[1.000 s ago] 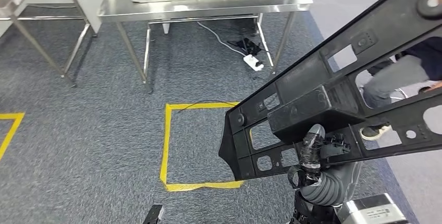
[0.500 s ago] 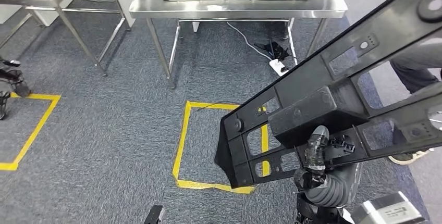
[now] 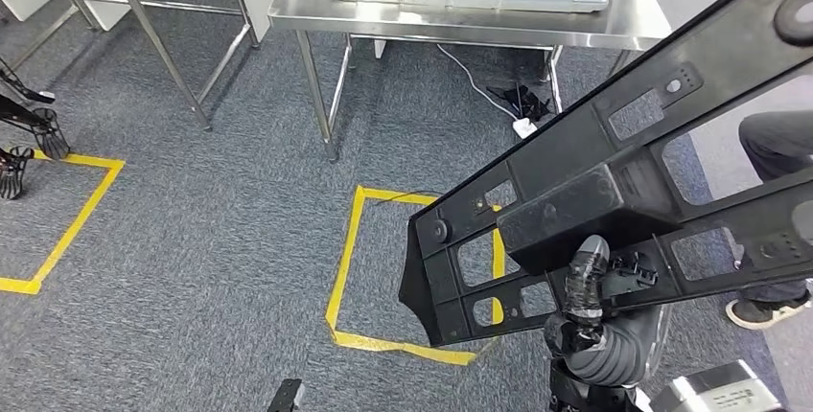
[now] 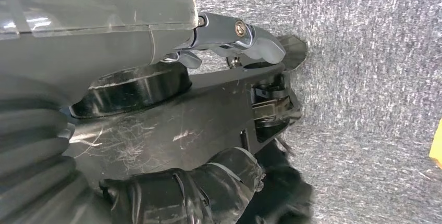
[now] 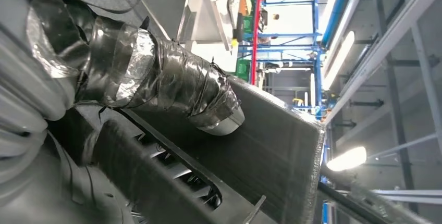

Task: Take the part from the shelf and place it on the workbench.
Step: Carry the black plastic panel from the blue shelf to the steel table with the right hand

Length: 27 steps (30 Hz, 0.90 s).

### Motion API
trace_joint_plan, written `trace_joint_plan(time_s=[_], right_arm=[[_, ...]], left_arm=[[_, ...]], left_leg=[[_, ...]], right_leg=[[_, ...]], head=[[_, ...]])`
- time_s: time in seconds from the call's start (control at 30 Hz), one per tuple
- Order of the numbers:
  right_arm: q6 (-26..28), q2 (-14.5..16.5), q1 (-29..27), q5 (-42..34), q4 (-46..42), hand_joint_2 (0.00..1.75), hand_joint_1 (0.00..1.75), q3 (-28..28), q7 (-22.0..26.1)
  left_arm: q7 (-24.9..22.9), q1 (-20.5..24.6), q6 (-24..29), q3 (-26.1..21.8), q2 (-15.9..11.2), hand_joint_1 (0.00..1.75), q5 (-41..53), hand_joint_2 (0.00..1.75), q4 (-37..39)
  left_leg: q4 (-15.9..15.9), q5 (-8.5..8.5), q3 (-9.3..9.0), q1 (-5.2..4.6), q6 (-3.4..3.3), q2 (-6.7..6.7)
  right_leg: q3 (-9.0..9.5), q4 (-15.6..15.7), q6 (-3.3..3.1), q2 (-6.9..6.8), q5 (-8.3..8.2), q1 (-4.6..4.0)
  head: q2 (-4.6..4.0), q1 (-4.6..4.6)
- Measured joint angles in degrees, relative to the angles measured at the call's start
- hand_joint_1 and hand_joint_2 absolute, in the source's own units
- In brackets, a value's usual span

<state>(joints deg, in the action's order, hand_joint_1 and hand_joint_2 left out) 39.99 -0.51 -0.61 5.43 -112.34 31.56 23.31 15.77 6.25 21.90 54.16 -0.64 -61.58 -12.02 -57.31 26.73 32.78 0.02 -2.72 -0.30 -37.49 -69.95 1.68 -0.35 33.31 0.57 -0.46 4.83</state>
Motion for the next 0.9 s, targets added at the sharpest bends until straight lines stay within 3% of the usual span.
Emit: trace_joint_plan(time_s=[0.03, 0.07, 0.1, 0.17, 0.23, 0.4, 0.47, 0.53, 0.57, 0.6, 0.63, 0.7, 0.73, 0.77, 0.83, 0.9], right_arm=[[0.01, -0.07, -0.13, -0.01, 0.02, 1.75, 1.75, 0.00, -0.02], [0.01, -0.15, -0.23, -0.01, 0.02, 1.75, 1.75, 0.00, -0.02], [0.01, -0.23, -0.28, -0.01, 0.03, 1.75, 1.75, 0.00, -0.02], [0.01, -0.32, -0.29, -0.01, 0.03, 1.75, 1.75, 0.00, -0.03], [0.01, -0.37, -0.34, -0.02, 0.02, 1.75, 1.75, 0.00, -0.02], [0.00, -0.43, -0.65, 0.10, -0.05, 1.75, 1.75, 0.00, -0.04], [-0.01, -0.42, -0.67, 0.19, -0.11, 1.75, 1.75, 0.00, -0.03], [-0.01, -0.41, -0.79, 0.23, -0.13, 1.75, 1.75, 0.00, -0.02], [-0.01, -0.41, -0.86, 0.23, -0.13, 1.75, 1.75, 0.00, -0.03], [-0.01, -0.41, -0.90, 0.23, -0.13, 1.75, 1.75, 0.00, -0.03], [-0.01, -0.41, -0.92, 0.23, -0.14, 1.75, 1.75, 0.00, -0.03], [-0.01, -0.41, -0.94, 0.23, -0.13, 1.75, 1.75, -0.01, -0.03], [-0.01, -0.42, -0.97, 0.23, -0.13, 1.75, 1.75, -0.01, -0.03], [0.00, -0.41, -1.01, 0.23, -0.13, 1.75, 1.75, -0.02, -0.04], [-0.01, -0.43, -1.08, 0.24, -0.13, 1.75, 1.75, -0.02, -0.07], [0.00, -0.45, -1.05, 0.32, -0.14, 1.75, 1.75, -0.03, -0.07]], left_arm=[[0.01, -0.04, 0.00, 0.00, 0.02, 0.00, 0.10, 1.75, 0.00], [0.07, -0.10, 0.00, 0.00, 0.03, 0.00, 0.20, 1.75, 0.00], [0.16, -0.16, 0.00, 0.01, 0.04, 0.00, 0.29, 1.75, 0.00], [0.43, -0.19, 0.00, 0.01, 0.08, 0.00, 0.40, 1.75, 0.00], [0.56, -0.02, 0.04, 0.01, 0.10, 0.00, 0.45, 1.75, 0.00], [0.34, 0.18, 0.21, 0.02, 0.09, 0.00, 0.75, 1.75, 0.00], [0.32, 0.27, 0.26, 0.03, 0.08, 0.00, 0.90, 1.75, 0.00], [0.35, 0.28, 0.29, 0.03, 0.08, 0.00, 0.99, 1.75, -0.01], [0.37, 0.30, 0.30, 0.03, 0.08, 0.00, 1.01, 1.75, -0.01], [0.38, 0.34, 0.31, 0.03, 0.09, 0.00, 1.03, 1.75, -0.01], [0.38, 0.39, 0.31, 0.04, 0.09, 0.00, 1.04, 1.75, -0.01], [0.31, 0.38, 0.32, 0.08, 0.05, 0.00, 1.05, 1.75, 0.00], [0.28, 0.33, 0.34, 0.11, 0.03, 0.00, 1.08, 1.75, 0.00], [0.25, 0.31, 0.37, 0.16, 0.00, 0.00, 1.12, 1.75, 0.00], [0.20, 0.28, 0.41, 0.28, -0.01, 0.00, 1.22, 1.75, 0.00], [0.17, 0.31, 0.44, 0.36, -0.01, 0.00, 1.33, 1.75, 0.00]], left_leg=[[-0.07, 0.21, -0.15, -0.01, -0.08, -0.05], [-0.14, 0.48, -0.36, -0.01, -0.08, -0.12], [-0.24, 0.77, -0.64, 0.00, -0.01, -0.21], [-0.54, 1.55, -1.26, 0.06, 0.32, -0.44], [-0.97, 2.38, -1.47, -0.09, 0.94, -0.67], [-1.74, 3.70, -1.43, -0.15, 2.36, -0.65], [-6.75, 5.79, 0.90, 0.01, 2.86, -0.37], [-14.78, 8.11, 5.99, 0.08, 3.10, -0.19], [-17.41, 8.16, 8.11, 0.09, 3.10, -0.14], [-18.09, 7.09, 9.31, 0.09, 2.99, -0.11], [-16.43, 4.92, 9.28, 0.08, 2.76, -0.10], [-9.18, -0.28, 6.87, -0.15, 1.78, -0.01], [-5.86, -1.63, 5.50, -0.45, 1.24, 0.07], [-3.66, -2.04, 4.51, -0.78, 0.80, 0.14], [-1.84, -1.13, 3.44, -1.30, 0.32, 0.14], [-0.59, -0.70, 1.76, -1.12, -0.04, -0.06]], right_leg=[[-2.09, -3.18, 0.10, 0.02, 0.72, 0.03], [-3.42, -4.68, 0.18, 0.02, 0.39, 0.08], [-3.71, -4.14, 0.24, 0.02, -0.95, 0.16], [-1.39, 2.37, 0.29, 0.09, -5.36, 0.42], [1.21, 8.45, 0.08, 0.37, -7.53, 0.46], [2.67, 10.30, -1.62, 0.52, -6.77, 0.37], [3.69, 10.59, -2.30, 0.31, -6.26, 0.50], [4.48, 10.63, -2.58, 0.14, -5.54, 0.36], [4.95, 10.63, -2.62, 0.14, -5.13, 0.27], [5.53, 10.63, -2.64, 0.16, -4.66, 0.17], [6.21, 10.64, -2.64, 0.20, -4.18, 0.07], [7.50, 10.73, -2.54, 0.29, -3.11, -0.07], [7.85, 10.79, -2.34, 0.36, -2.63, -0.10], [8.03, 10.97, -2.03, 0.40, -2.27, -0.01], [8.67, 11.37, -1.29, 0.40, -2.13, 0.16], [9.35, 10.61, -0.75, 0.30, -2.40, 0.23]], head=[[0.00, -0.04], [0.00, -0.04], [0.00, -0.04], [-0.01, -0.06], [-0.02, -0.13], [0.00, -0.05], [0.00, 0.13], [0.00, 0.23], [0.00, 0.25], [0.00, 0.26], [0.00, 0.26], [0.00, 0.13], [0.00, -0.02], [0.00, -0.13], [0.00, -0.24], [0.00, -0.23]])
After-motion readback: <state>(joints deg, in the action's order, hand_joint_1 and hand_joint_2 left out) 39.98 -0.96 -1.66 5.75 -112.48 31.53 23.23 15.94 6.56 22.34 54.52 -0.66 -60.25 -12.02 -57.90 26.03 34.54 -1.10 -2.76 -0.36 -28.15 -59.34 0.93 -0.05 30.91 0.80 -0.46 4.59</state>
